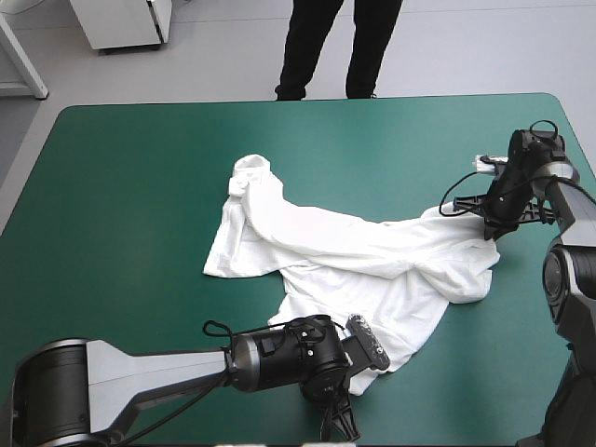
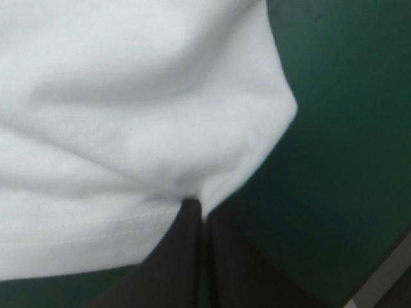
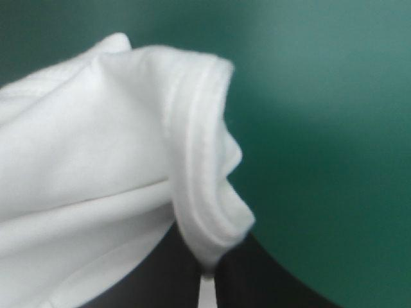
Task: Fold the cloth
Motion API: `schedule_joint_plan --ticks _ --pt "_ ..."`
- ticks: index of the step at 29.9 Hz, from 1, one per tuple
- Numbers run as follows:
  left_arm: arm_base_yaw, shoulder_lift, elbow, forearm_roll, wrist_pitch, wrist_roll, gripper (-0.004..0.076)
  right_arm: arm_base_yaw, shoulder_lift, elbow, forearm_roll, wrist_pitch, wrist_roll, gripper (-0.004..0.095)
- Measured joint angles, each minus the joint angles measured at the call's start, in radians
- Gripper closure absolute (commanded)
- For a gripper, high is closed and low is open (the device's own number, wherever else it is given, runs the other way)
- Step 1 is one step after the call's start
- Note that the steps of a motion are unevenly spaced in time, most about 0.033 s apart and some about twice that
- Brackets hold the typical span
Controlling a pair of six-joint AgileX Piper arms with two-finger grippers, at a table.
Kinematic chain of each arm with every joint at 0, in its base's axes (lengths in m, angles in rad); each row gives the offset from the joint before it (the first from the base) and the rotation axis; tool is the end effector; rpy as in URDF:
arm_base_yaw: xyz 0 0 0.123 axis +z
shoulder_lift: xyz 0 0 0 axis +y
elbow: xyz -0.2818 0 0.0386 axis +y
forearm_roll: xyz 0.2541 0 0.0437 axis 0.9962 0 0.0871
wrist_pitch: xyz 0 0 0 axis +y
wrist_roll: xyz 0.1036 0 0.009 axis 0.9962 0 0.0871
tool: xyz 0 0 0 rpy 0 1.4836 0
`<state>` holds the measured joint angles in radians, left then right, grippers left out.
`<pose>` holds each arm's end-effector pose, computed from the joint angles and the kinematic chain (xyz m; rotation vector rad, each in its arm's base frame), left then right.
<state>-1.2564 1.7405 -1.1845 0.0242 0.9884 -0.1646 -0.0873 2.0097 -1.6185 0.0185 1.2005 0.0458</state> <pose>0.1060 -0.3191 0.1939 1.5944 2.5890 -0.0886 0.4117 -0.0342 0.2014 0.2139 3.0674 0.0247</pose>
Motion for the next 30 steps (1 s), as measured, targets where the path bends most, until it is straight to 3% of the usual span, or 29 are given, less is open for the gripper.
schedule_joint_plan --ticks 10,16,24,30 --pt "0.009 0.0 -0.021 0.067 0.031 -0.016 0.0746 0.0 -0.178 0.001 0.031 0.019 -0.007 0.0925" --pt "0.156 -0.08 -0.113 0.199 0.132 -0.033 0.0746 0.0 -0.366 0.001 0.072 0.031 -0.011 0.0925" --pt "0.361 -0.253 -0.429 0.345 0.241 0.054 0.0746 0.0 -0.596 -0.027 0.134 0.046 -0.027 0.0925" --pt "0.397 -0.267 -0.779 0.393 0.269 0.165 0.0746 0.0 -0.65 -0.259 0.217 0.048 -0.046 0.0924"
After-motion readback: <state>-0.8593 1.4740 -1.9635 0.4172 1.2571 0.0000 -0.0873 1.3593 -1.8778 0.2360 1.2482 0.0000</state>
